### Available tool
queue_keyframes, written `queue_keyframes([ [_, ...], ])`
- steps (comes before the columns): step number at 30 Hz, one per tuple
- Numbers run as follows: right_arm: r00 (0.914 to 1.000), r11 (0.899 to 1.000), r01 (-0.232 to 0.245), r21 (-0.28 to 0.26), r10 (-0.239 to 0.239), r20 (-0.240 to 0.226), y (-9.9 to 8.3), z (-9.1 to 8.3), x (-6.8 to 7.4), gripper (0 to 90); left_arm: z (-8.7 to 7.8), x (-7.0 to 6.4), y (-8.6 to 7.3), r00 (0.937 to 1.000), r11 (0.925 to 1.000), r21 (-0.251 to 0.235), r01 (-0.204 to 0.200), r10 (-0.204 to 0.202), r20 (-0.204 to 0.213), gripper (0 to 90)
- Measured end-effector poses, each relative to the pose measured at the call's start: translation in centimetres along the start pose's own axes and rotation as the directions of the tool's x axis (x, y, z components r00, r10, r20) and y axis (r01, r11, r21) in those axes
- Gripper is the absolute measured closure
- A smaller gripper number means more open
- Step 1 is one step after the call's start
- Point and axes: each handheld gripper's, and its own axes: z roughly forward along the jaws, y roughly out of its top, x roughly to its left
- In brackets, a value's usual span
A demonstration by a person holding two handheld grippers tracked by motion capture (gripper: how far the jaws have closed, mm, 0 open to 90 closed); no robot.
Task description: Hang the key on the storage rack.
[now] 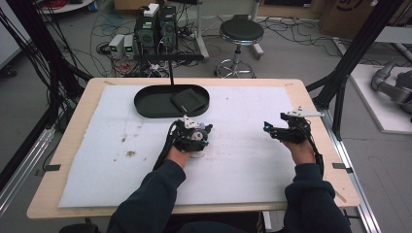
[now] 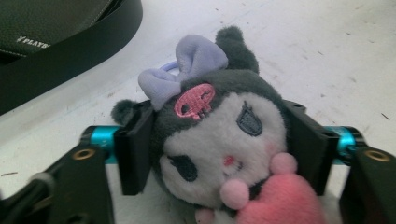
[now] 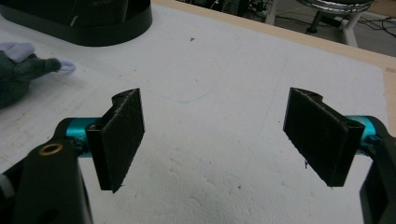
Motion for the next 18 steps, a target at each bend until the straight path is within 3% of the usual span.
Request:
queue_keyframes([
  [1,1.0,1.0,0.0,0.0,0.0,0.0,0.0,0.0,0.0,20.8,0.0,0.0,0.0,1.0,1.0,0.0,0.0,0.0,0.0,36.5],
  [2,1.0,1.0,0.004,0.001,-0.004,0.0,0.0,0.0,0.0,20.8,-0.3,0.1,0.0,0.9996,0.9996,-0.006,-0.026,0.026,0.01,38.8],
  [4,1.0,1.0,0.001,-0.001,-0.001,-0.001,0.0,0.0,0.1,20.8,-0.5,0.3,0.0,0.9994,0.9995,-0.018,-0.028,0.028,0.019,40.1],
  [9,1.0,1.0,-0.003,-0.005,0.003,0.001,0.0,-0.1,-0.1,20.8,-2.7,2.3,0.4,0.9989,0.993,-0.117,-0.009,0.015,0.044,41.2],
  [12,1.0,1.0,-0.004,-0.002,0.004,-0.001,-0.1,-0.1,-0.1,20.8,-4.5,4.2,0.9,0.9991,0.9839,-0.178,0.009,-0.001,0.042,41.3],
  [13,1.0,1.0,-0.001,0.0,0.001,0.0,-0.1,0.0,-0.2,20.8,-5.8,5.7,1.2,0.9992,0.9757,-0.218,0.022,-0.014,0.038,41.3],
  [14,1.0,1.0,0.0,0.003,0.0,-0.002,-0.1,0.0,-0.1,20.8,-5.8,5.7,1.2,0.9992,0.9757,-0.218,0.022,-0.014,0.038,41.3],
  [18,1.0,1.0,-0.001,-0.001,0.001,-0.002,-0.1,0.0,-0.1,20.8,-7.7,8.4,1.4,0.9993,0.9637,-0.265,0.035,-0.032,0.018,41.2],
])
